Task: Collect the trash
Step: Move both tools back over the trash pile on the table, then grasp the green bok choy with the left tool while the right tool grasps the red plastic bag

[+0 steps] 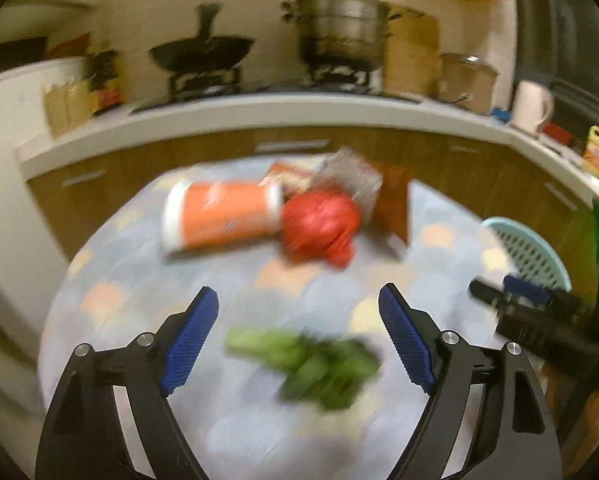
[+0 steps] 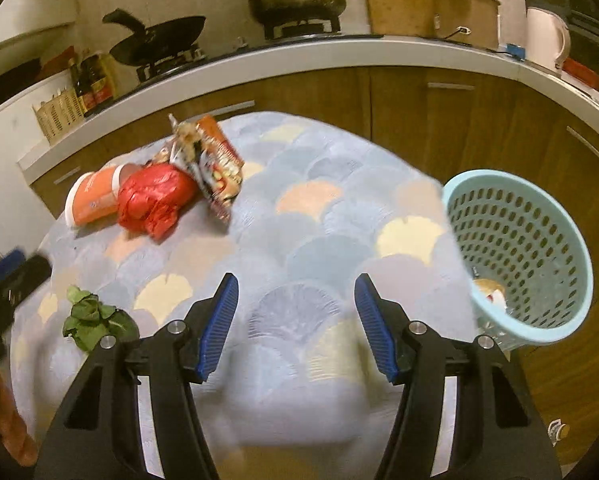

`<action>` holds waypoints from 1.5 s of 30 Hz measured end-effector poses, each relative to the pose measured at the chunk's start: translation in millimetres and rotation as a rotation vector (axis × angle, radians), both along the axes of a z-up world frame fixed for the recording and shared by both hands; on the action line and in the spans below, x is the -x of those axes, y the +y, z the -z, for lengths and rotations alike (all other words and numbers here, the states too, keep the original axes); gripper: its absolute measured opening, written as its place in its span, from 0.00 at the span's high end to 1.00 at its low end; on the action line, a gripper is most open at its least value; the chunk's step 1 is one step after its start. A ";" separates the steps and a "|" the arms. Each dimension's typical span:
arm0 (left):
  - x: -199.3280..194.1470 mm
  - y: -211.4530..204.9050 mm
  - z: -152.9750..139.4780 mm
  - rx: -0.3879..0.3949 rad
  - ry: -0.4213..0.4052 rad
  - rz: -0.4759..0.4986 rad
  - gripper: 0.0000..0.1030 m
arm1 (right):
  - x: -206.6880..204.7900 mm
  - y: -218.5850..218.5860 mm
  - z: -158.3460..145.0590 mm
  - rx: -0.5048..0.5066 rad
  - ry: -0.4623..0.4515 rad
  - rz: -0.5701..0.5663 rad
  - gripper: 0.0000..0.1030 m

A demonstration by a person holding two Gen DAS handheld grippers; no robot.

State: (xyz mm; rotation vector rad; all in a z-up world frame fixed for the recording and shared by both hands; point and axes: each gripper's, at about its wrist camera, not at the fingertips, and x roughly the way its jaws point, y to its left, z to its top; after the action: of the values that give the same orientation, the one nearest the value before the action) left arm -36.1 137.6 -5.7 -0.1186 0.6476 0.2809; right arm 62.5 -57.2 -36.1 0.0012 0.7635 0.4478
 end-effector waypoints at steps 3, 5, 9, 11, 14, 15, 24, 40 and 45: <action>11.3 9.1 14.1 0.081 0.054 -0.032 0.22 | -0.4 6.0 8.0 0.018 0.017 0.010 0.45; 14.3 12.9 23.9 0.160 0.071 -0.045 0.22 | -1.3 2.1 6.9 -0.001 0.012 0.018 0.45; -0.2 6.7 35.2 0.217 0.117 -0.083 0.22 | -7.8 -9.5 11.1 -0.051 0.050 0.045 0.45; -7.0 2.5 42.9 0.214 0.143 -0.104 0.22 | -10.0 -14.6 12.5 -0.073 0.064 0.060 0.45; -21.2 -2.4 51.4 0.193 0.163 -0.141 0.22 | -13.0 -17.3 14.3 -0.087 0.085 0.066 0.45; -27.4 -5.2 52.2 0.162 0.176 -0.154 0.22 | -13.3 -16.7 14.7 -0.086 0.089 0.062 0.45; -30.4 8.3 47.6 0.125 0.182 -0.113 0.61 | -10.0 -3.4 13.1 -0.040 0.075 0.009 0.45; 3.5 82.4 20.8 0.159 0.020 0.037 0.71 | -1.9 111.7 -16.5 -0.013 0.060 -0.249 0.45; -3.4 100.3 28.2 0.183 0.012 0.024 0.71 | -12.6 144.6 -14.6 0.000 0.098 -0.269 0.44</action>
State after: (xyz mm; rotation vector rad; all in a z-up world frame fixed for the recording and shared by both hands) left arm -32.7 237.9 -33.8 -0.2842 0.6853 0.1994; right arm 75.1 87.4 -21.5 -0.0809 0.8645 0.7078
